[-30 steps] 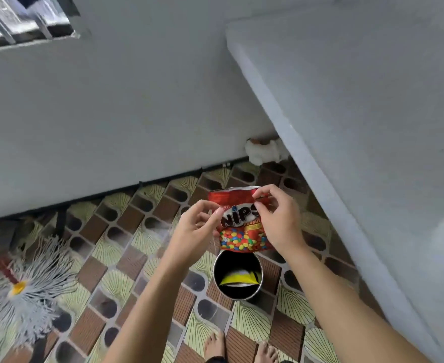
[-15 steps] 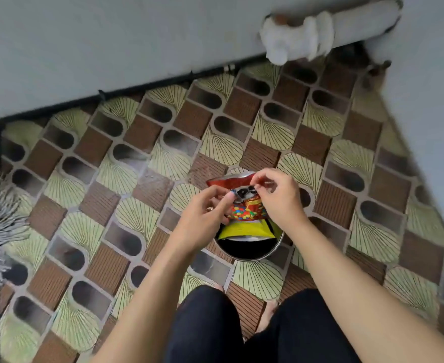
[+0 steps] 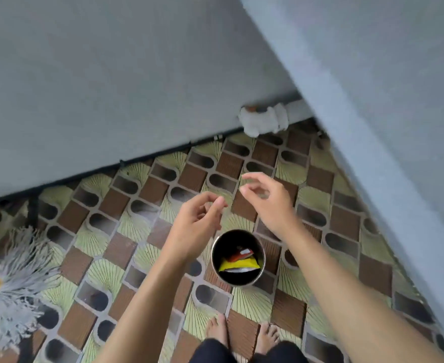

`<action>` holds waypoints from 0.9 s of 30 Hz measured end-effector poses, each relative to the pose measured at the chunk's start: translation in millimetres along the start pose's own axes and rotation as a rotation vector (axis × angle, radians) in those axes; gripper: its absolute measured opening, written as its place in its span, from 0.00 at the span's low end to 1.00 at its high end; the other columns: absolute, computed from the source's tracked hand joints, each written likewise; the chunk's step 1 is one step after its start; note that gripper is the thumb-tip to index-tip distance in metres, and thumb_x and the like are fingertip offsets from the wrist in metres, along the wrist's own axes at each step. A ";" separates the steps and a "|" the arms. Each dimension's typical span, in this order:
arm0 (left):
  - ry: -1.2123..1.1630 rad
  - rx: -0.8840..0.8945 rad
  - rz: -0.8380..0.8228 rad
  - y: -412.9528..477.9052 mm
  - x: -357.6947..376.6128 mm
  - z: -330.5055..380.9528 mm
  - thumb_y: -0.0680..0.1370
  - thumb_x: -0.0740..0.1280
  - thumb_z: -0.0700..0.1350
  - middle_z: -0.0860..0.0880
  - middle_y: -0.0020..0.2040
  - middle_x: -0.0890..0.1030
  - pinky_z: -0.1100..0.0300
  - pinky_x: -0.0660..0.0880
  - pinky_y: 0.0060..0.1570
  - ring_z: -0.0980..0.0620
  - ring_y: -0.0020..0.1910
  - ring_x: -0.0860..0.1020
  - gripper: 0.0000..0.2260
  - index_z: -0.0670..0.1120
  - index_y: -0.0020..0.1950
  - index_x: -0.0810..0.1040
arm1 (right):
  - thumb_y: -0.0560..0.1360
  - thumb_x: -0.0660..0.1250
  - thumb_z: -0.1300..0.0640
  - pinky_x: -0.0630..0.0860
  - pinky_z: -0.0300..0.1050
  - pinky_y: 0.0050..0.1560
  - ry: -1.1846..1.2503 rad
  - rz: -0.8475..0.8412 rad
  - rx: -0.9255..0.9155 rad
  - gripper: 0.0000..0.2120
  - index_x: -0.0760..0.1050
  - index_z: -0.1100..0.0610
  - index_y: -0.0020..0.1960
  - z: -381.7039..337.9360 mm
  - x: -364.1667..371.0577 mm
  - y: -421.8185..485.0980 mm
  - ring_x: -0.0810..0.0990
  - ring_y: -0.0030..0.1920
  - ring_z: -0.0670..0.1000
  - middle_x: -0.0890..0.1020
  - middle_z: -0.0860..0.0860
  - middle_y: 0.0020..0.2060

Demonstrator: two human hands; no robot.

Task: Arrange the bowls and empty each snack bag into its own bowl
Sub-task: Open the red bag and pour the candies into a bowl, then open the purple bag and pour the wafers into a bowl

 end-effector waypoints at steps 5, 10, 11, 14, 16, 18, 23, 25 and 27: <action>0.043 0.218 0.004 -44.1 -31.9 147.1 0.83 0.64 0.50 0.54 0.32 0.76 0.72 0.69 0.33 0.61 0.30 0.75 0.10 0.47 0.49 0.82 | 0.79 0.69 0.52 0.79 0.45 0.58 0.051 0.112 -0.150 0.09 0.79 0.43 0.58 -145.4 -63.7 -30.2 0.84 0.51 0.42 0.86 0.45 0.46; 0.052 0.419 -0.029 -75.5 -30.6 238.0 0.82 0.64 0.53 0.55 0.32 0.76 0.63 0.70 0.36 0.59 0.30 0.75 0.11 0.49 0.48 0.81 | 0.81 0.67 0.55 0.81 0.46 0.58 0.117 0.247 -0.295 0.07 0.79 0.49 0.58 -234.8 -123.4 -78.8 0.85 0.49 0.44 0.86 0.48 0.46; 0.049 0.459 -0.038 -80.8 -25.7 252.5 0.82 0.64 0.53 0.55 0.31 0.76 0.64 0.70 0.36 0.59 0.30 0.75 0.10 0.49 0.48 0.81 | 0.81 0.67 0.56 0.82 0.46 0.56 0.122 0.282 -0.324 0.07 0.79 0.51 0.58 -247.5 -137.4 -90.1 0.85 0.47 0.45 0.86 0.49 0.45; 0.018 0.568 -0.082 -94.5 -5.0 290.6 0.82 0.65 0.50 0.53 0.31 0.76 0.69 0.69 0.32 0.58 0.29 0.74 0.08 0.49 0.49 0.81 | 0.81 0.67 0.59 0.81 0.41 0.50 0.143 0.392 -0.403 0.06 0.79 0.55 0.56 -275.8 -183.1 -126.3 0.85 0.43 0.48 0.86 0.51 0.41; 0.027 0.634 -0.126 -100.3 15.5 313.9 0.82 0.65 0.50 0.50 0.31 0.76 0.66 0.69 0.33 0.55 0.30 0.74 0.07 0.50 0.50 0.81 | 0.81 0.66 0.59 0.81 0.40 0.48 0.153 0.482 -0.451 0.05 0.79 0.56 0.56 -285.5 -215.6 -150.7 0.85 0.42 0.49 0.85 0.52 0.40; 0.026 0.688 -0.170 -104.4 40.4 334.7 0.81 0.66 0.51 0.49 0.31 0.76 0.60 0.71 0.37 0.52 0.32 0.75 0.07 0.51 0.50 0.81 | 0.81 0.66 0.59 0.82 0.41 0.48 0.176 0.581 -0.485 0.04 0.78 0.57 0.55 -287.6 -246.8 -173.4 0.85 0.41 0.50 0.84 0.53 0.39; 0.008 0.754 -0.310 -101.1 115.7 373.4 0.81 0.66 0.50 0.48 0.30 0.78 0.53 0.69 0.37 0.41 0.33 0.74 0.06 0.50 0.48 0.81 | 0.81 0.66 0.62 0.80 0.48 0.45 0.243 0.809 -0.536 0.03 0.78 0.59 0.52 -271.9 -323.2 -210.5 0.81 0.37 0.53 0.81 0.55 0.34; 0.007 0.753 -0.362 -92.1 150.0 385.8 0.82 0.66 0.49 0.48 0.31 0.78 0.56 0.70 0.37 0.49 0.32 0.75 0.07 0.50 0.47 0.81 | 0.81 0.66 0.63 0.79 0.49 0.45 0.248 0.882 -0.523 0.02 0.78 0.59 0.50 -257.6 -355.0 -215.9 0.80 0.37 0.52 0.81 0.55 0.34; -0.001 0.722 -0.390 -77.7 185.2 397.6 0.82 0.67 0.48 0.48 0.34 0.79 0.62 0.71 0.37 0.56 0.33 0.76 0.07 0.49 0.47 0.81 | 0.81 0.67 0.63 0.79 0.48 0.45 0.260 0.959 -0.505 0.03 0.78 0.61 0.49 -241.3 -387.3 -215.4 0.80 0.38 0.52 0.80 0.60 0.36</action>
Point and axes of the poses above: each hand's wrist, its own y-axis towards the middle knuckle, its own x-axis out of the palm, z = x × y, the point moved 5 cm from there along y, towards the middle knuckle
